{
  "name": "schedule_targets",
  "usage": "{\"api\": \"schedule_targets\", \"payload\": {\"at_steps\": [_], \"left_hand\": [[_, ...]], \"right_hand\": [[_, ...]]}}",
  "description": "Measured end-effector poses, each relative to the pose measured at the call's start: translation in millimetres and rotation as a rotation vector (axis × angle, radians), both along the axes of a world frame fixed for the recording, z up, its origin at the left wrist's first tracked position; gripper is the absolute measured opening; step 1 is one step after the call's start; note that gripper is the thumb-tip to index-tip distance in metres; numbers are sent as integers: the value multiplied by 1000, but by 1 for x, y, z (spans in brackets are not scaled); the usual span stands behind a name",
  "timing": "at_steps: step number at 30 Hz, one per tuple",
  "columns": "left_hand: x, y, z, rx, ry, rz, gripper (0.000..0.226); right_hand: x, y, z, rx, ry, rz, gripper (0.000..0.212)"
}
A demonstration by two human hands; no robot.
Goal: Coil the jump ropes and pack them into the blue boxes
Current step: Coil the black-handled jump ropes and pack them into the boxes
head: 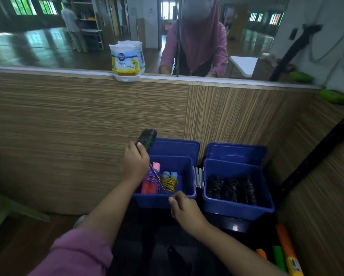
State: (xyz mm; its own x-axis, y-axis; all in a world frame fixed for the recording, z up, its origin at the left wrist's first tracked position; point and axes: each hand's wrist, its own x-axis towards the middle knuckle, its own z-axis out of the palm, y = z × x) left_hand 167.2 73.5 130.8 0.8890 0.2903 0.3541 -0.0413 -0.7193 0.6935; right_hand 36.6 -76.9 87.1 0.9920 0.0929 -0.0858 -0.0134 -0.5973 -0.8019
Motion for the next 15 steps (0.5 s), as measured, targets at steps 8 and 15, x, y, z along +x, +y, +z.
{"api": "schedule_targets", "payload": {"at_steps": [8, 15], "left_hand": [[-17, 13, -39, 598, 105, -402, 65], [-66, 1, -40, 618, -46, -945, 86]], "right_hand": [[21, -30, 71, -261, -257, 168, 14], [56, -74, 72, -108, -145, 217, 14]]}}
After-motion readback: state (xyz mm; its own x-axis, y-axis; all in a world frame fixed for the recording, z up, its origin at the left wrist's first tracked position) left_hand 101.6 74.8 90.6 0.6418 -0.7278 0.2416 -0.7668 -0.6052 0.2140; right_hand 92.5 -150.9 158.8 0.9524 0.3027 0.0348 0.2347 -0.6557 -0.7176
